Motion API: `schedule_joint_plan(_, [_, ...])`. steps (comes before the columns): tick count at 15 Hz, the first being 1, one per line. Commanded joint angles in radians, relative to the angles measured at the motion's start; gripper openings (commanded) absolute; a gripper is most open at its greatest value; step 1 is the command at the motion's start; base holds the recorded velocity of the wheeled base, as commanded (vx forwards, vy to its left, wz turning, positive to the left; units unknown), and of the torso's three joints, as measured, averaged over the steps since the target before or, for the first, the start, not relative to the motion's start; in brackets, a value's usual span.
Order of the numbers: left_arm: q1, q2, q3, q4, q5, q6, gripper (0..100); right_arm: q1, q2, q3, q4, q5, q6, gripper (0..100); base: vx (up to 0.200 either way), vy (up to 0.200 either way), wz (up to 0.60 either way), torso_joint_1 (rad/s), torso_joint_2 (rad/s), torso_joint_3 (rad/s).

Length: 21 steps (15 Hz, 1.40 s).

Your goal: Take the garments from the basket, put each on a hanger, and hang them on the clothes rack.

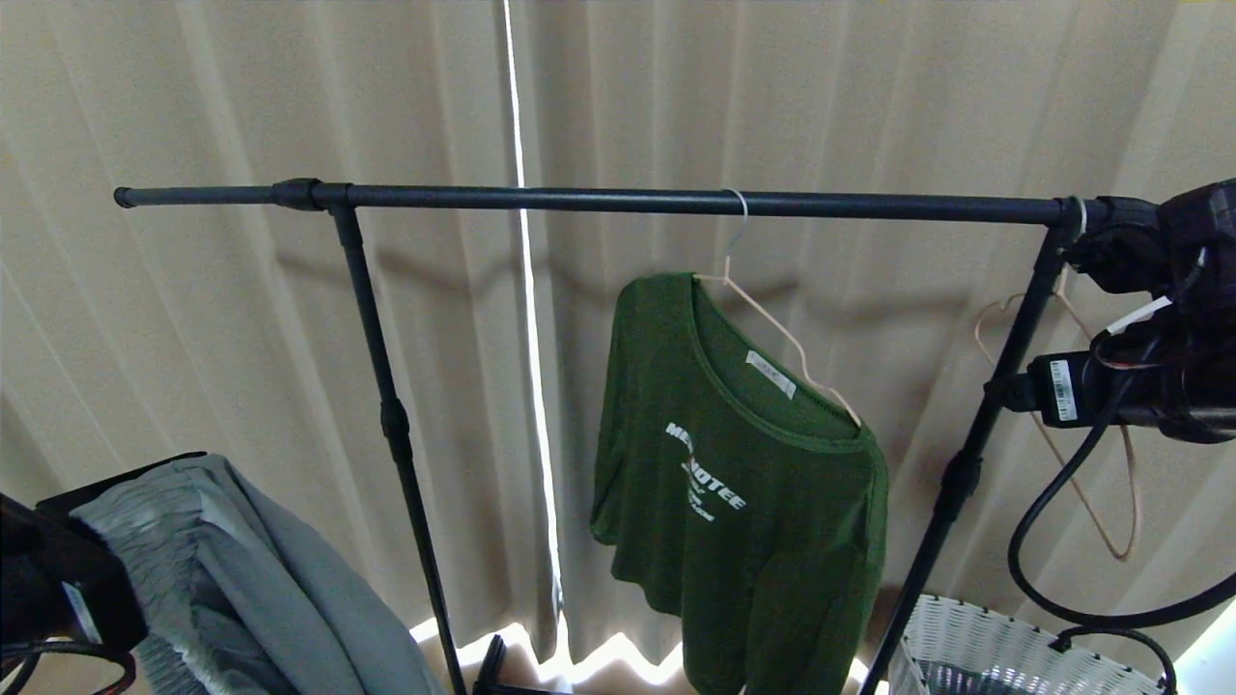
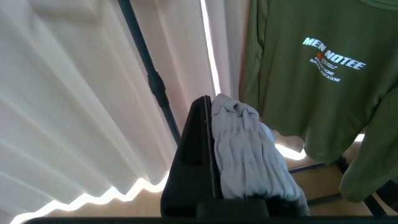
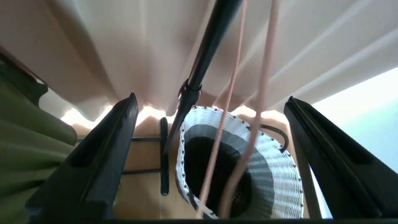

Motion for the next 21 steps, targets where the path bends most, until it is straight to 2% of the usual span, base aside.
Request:
schedule_joint_plan(1, [0.000,0.001,0.000,0.000,0.000,0.000,0,-0.004,-0.020,0.007,0.000,0.000,0.000,100,0.000,0.000,0.00,0.000,0.00,0.000])
schedule_joint_plan(15, [0.000,0.001,-0.005,0.001,0.000,0.003,0,-0.066,-0.093,0.054,0.037,0.000,0.023,100,0.000,0.000,0.00,0.000,0.00,0.000])
schedule_joint_plan(16, [0.000,0.001,-0.005,0.000,0.000,0.003,0,-0.069,-0.093,0.054,0.037,0.000,0.023,0,0.000,0.000,0.00,0.000,0.00,0.000])
schedule_joint_plan(21, [0.000,-0.003,-0.005,0.000,0.000,0.003,0,-0.079,-0.093,0.074,0.035,0.000,0.025,0,0.000,0.000,0.00,0.000,0.00,0.000])
